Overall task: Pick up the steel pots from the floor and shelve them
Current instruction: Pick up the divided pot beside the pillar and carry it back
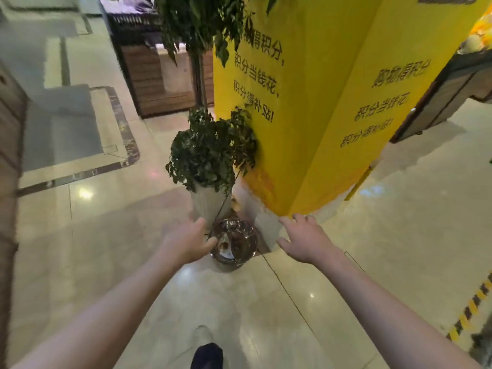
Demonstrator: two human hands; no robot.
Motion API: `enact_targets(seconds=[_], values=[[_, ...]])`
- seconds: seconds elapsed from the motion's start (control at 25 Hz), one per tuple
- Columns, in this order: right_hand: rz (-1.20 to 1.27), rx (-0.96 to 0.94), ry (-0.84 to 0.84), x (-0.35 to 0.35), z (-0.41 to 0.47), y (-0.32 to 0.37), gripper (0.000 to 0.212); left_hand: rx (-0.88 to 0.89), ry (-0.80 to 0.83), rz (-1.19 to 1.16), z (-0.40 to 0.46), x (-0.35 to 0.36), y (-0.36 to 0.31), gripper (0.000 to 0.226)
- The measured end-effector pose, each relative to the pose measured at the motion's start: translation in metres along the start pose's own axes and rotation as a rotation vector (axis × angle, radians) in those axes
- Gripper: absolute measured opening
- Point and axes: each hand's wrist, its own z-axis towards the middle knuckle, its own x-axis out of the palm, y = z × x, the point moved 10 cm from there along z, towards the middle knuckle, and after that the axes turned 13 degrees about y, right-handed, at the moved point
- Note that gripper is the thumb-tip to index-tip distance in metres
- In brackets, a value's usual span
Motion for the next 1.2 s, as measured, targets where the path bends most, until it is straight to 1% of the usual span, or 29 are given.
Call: enact_targets(seconds=[0.12,0.28,0.4,0.52,0.64,0.72,0.76,0.84,0.96,1.04,1.2], values=[[0.008,0.019,0.042,-0.017,0.055,0.013,0.057,-0.04,0.011,-0.017,0.047,-0.018,0.035,0.066],[0.01,0.011,0.072,-0.04,0.128,0.029,0.052,-0.03,-0.001,-0.028,0.115,-0.043,0.06,0.072],[-0.002,-0.017,0.058,-0.059,0.178,0.035,0.048,-0.001,0.006,-0.04,0.158,-0.048,0.056,0.07],[-0.026,-0.078,0.074,-0.07,0.241,0.042,0.046,-0.009,0.01,-0.066,0.209,-0.046,0.051,0.069],[-0.035,-0.166,0.174,-0.051,0.306,0.045,0.035,-0.074,0.054,-0.111,0.256,-0.032,0.054,0.075],[-0.016,-0.17,0.257,-0.026,0.347,0.041,0.047,-0.144,0.099,-0.167,0.286,-0.014,0.062,0.079],[-0.004,-0.154,0.273,-0.014,0.364,0.035,0.054,-0.163,0.095,-0.19,0.298,-0.006,0.065,0.078],[-0.004,-0.174,0.28,0.016,0.406,0.03,0.062,-0.178,0.076,-0.264,0.329,0.023,0.07,0.07],[-0.005,-0.174,0.297,0.085,0.465,0.019,0.058,-0.178,-0.002,-0.44,0.374,0.084,0.08,0.056],[0.003,-0.127,0.345,0.149,0.505,0.009,0.06,-0.195,0.003,-0.471,0.408,0.143,0.085,0.057],[0.104,-0.083,0.406,0.288,0.58,-0.011,0.072,-0.25,0.135,-0.52,0.482,0.292,0.093,0.063]])
